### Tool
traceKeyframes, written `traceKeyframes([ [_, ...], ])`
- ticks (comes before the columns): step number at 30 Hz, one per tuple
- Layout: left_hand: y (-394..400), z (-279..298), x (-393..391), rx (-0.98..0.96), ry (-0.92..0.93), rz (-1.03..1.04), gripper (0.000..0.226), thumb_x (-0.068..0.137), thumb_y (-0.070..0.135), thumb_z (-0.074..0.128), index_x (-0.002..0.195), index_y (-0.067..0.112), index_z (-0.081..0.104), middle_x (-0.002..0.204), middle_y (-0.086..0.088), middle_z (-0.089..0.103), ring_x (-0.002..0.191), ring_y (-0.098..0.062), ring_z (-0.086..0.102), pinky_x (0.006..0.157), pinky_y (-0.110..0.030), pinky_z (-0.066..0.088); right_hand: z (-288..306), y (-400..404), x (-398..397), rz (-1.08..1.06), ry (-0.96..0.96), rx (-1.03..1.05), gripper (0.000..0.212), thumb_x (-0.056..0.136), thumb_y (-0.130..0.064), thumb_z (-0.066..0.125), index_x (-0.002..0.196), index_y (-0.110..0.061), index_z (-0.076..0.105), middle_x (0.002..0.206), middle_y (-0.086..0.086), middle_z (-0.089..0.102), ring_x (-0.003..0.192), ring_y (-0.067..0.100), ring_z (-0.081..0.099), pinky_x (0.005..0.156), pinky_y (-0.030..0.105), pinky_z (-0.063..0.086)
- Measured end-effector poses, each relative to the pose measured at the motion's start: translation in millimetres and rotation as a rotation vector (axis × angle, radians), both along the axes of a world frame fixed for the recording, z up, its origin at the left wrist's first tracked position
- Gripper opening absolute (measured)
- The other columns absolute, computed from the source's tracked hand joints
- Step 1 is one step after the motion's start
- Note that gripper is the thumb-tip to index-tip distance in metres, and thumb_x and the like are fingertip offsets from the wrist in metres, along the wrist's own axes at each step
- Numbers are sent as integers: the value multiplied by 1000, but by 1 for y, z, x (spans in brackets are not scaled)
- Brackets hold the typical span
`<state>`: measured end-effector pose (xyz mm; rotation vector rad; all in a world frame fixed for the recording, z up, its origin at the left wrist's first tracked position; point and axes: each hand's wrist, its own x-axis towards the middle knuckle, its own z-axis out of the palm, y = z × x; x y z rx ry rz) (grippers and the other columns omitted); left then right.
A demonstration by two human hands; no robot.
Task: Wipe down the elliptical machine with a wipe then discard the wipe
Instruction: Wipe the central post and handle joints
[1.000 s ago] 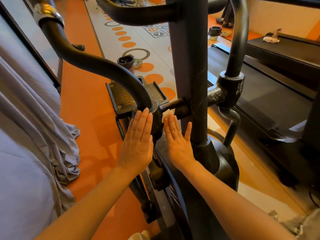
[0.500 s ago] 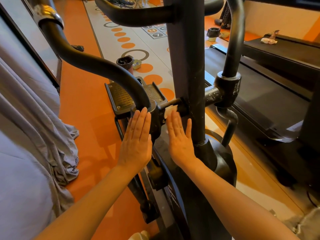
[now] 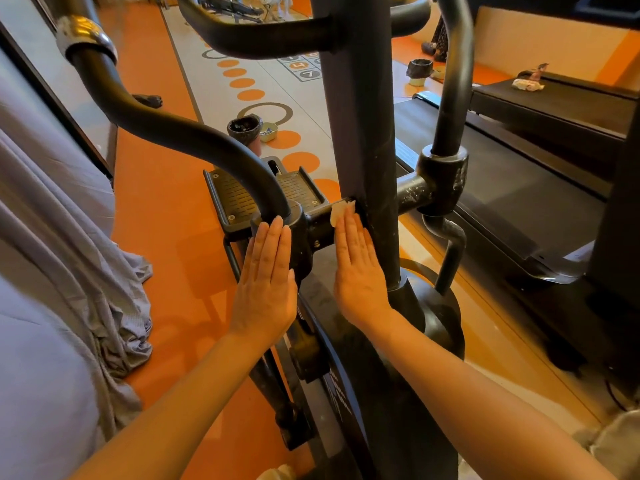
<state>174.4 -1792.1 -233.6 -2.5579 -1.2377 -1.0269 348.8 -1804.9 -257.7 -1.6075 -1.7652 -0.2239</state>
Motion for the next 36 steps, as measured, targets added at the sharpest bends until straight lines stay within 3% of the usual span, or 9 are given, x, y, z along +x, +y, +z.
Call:
traceKeyframes([
  [2,0,-1,1,2,-8,-2,68,97,17,38,156,8,5,163,-13,7,153,-23,-4,123,-47,12,9,-2,-13,66,57,-34,57,97,-15,21,152,-5,7,161,12,5,151,27,3,123,47,7],
  [5,0,0,0,14,-16,-16,68,97,17,38,156,8,4,163,-11,5,153,-23,-4,124,-42,7,19,-6,-12,228,-74,-49,58,96,-15,26,152,-5,15,162,11,10,151,24,3,122,48,0],
  [9,2,1,-4,24,-2,-29,67,97,20,40,155,7,9,163,-13,8,153,-23,-1,124,-42,10,23,-1,7,121,-216,-12,63,92,-7,30,154,-10,21,162,10,18,151,22,10,121,52,4],
  [12,3,1,-7,40,28,-18,69,97,23,40,156,8,6,164,-9,5,153,-23,-1,124,-42,10,31,3,1,104,-102,-38,57,96,-9,24,153,-7,25,162,10,17,151,22,9,123,45,2],
  [17,6,-4,-10,65,42,1,76,99,26,38,157,13,-8,165,-5,-11,153,-24,-3,125,-41,4,44,-3,-16,362,144,-123,58,97,-17,24,153,-2,18,162,8,9,151,19,2,123,41,-1],
  [25,5,-10,-9,62,-43,5,78,98,25,39,156,14,-11,164,-3,-17,152,-22,-7,125,-38,1,42,-19,-31,516,461,-220,68,94,9,33,154,-4,3,163,5,-6,151,22,-6,121,51,-2],
  [28,5,-13,-10,26,-75,3,77,100,27,40,156,13,-11,165,-4,-16,153,-24,-5,125,-38,3,36,-20,-36,505,335,-161,70,96,-3,30,154,-18,-7,162,-11,-14,150,15,-10,121,38,-7],
  [30,5,-14,-12,3,-92,-14,77,102,29,41,156,13,-10,165,-5,-14,153,-25,-3,125,-39,3,32,-19,-36,518,153,-98,72,96,-5,28,155,-24,-8,162,-8,-13,151,20,-6,122,38,-7],
  [36,11,-13,-21,-13,-80,-36,79,101,32,42,156,15,-11,165,-4,-13,153,-25,-1,125,-37,3,47,-7,-30,451,-36,-47,64,90,1,29,153,-5,17,163,3,2,151,25,2,122,44,-4],
])
